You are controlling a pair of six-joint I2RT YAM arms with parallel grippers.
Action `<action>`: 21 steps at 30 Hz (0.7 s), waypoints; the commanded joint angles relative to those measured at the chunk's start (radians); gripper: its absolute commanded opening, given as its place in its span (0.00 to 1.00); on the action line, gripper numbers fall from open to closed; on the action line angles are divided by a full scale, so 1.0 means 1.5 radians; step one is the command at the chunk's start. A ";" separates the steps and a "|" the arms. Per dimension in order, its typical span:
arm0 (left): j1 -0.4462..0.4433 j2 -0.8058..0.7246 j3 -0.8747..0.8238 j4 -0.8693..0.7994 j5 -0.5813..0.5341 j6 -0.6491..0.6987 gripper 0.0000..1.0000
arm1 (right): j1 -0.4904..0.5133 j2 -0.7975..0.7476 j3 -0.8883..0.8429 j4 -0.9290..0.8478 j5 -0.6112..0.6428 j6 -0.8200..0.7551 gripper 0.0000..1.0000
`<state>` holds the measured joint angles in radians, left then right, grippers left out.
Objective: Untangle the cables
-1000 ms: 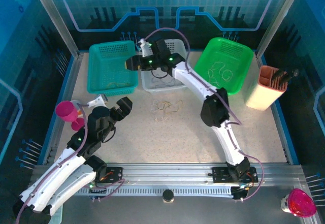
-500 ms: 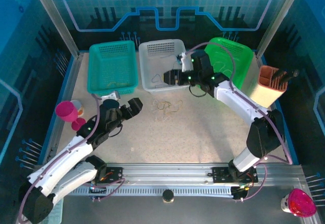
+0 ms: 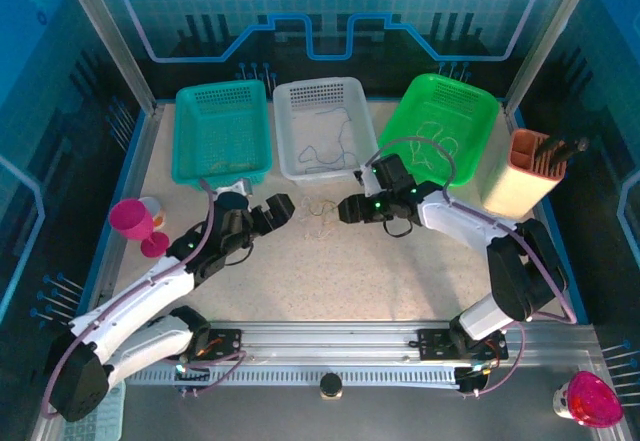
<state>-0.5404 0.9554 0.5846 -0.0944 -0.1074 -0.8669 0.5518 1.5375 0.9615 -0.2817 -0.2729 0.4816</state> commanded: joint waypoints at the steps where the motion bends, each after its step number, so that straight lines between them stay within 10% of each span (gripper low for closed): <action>1: -0.008 0.013 -0.005 0.029 0.005 -0.012 0.99 | 0.021 0.019 -0.010 0.037 -0.017 0.034 0.59; 21: -0.022 0.043 0.006 0.047 0.004 -0.012 0.99 | 0.062 0.120 -0.003 0.077 -0.026 0.131 0.51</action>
<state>-0.5663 1.0157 0.5846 -0.0532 -0.1070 -0.8745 0.6296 1.6909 0.9543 -0.1921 -0.3061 0.6548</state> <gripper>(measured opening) 0.992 0.521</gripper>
